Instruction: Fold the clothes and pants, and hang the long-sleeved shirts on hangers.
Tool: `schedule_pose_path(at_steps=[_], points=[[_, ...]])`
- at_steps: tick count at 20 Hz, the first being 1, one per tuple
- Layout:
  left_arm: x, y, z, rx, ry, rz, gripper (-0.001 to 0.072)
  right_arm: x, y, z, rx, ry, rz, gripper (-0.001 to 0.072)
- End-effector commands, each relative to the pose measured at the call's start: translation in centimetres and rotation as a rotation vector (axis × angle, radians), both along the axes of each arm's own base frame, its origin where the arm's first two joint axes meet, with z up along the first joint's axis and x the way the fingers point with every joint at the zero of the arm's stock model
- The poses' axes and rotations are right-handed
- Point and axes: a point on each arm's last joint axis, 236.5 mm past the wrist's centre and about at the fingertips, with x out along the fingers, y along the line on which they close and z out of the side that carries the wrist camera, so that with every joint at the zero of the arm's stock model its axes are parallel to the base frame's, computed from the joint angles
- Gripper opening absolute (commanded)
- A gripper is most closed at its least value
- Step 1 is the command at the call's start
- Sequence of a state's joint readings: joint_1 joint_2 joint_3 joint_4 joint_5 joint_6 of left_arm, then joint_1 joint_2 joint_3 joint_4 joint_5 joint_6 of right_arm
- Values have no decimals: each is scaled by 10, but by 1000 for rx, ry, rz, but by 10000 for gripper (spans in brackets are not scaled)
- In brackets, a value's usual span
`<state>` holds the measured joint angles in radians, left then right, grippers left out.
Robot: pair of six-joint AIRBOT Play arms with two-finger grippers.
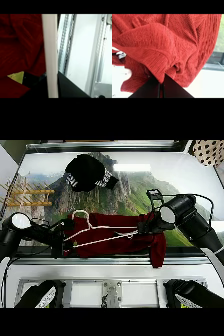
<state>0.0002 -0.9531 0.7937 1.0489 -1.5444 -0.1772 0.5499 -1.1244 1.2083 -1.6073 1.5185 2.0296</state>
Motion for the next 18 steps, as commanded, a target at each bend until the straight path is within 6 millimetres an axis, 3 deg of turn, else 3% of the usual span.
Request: schedule_pose_path(at_steps=[1,7,10,14,18], points=[[8,-2,-9,-4,-4,1,16,0,0,0,0,0,0,27],[6,-4,-9,-3,-9,-26,16,0,0,0,0,0,0,27],[4,-15,-9,-3,-25,-69,16,0,0,0,0,0,0,27],[17,-23,-11,1,-74,-42,16,0,0,0,1,1,0,27],[13,-32,-16,-38,-5,-37,16,-6,-1,0,-7,24,20,28]])
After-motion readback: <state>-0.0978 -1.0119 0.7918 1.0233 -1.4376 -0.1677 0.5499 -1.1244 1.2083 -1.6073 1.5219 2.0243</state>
